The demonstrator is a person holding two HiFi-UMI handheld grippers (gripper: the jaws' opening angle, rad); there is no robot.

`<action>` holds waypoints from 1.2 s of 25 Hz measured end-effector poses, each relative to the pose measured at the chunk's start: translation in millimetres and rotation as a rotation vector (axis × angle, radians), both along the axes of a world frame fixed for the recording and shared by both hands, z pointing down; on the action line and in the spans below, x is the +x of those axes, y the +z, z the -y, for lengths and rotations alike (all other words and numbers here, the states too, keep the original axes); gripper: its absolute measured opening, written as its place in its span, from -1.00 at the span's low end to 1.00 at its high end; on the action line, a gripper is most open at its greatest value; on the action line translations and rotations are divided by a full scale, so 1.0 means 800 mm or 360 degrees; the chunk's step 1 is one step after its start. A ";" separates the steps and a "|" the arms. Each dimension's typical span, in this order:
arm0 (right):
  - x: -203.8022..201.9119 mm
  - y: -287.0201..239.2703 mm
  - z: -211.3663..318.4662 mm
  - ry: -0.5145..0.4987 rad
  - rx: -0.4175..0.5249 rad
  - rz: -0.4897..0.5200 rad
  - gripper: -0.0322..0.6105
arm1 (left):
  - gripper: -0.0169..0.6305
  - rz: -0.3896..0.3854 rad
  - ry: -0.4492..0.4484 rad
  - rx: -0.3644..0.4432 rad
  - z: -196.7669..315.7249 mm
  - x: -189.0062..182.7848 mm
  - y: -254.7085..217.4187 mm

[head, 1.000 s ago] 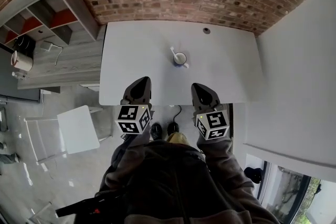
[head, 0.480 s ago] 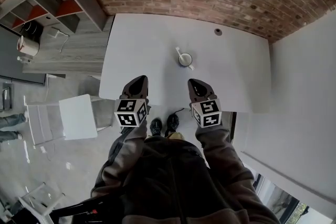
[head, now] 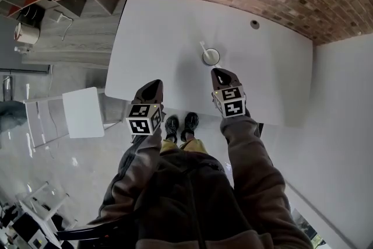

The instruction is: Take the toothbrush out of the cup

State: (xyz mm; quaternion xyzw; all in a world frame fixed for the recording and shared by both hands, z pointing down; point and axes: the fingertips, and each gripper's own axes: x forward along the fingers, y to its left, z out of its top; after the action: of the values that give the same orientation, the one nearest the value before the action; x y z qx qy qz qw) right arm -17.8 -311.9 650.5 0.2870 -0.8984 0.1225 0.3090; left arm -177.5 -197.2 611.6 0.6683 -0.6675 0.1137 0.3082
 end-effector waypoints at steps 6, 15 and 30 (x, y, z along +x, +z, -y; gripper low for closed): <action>-0.012 0.050 0.035 -0.0079 -0.0062 -0.0113 -0.89 | -0.94 -0.0030 -0.0035 -0.0057 0.008 -0.001 0.026; -0.037 0.103 0.069 -0.0202 -0.0133 -0.0305 -0.70 | -0.94 -0.0041 -0.0047 -0.0139 -0.003 -0.002 0.060; -0.051 0.140 0.088 -0.0370 0.0002 -0.0580 -0.76 | -0.94 -0.0034 -0.0077 -0.0194 -0.024 -0.006 0.077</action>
State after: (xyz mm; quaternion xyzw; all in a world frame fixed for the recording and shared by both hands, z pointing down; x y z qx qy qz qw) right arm -58.3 -382.7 762.6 0.1989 -0.8548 0.0316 0.4783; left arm -182.0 -177.6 673.2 0.6331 -0.6720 0.1393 0.3581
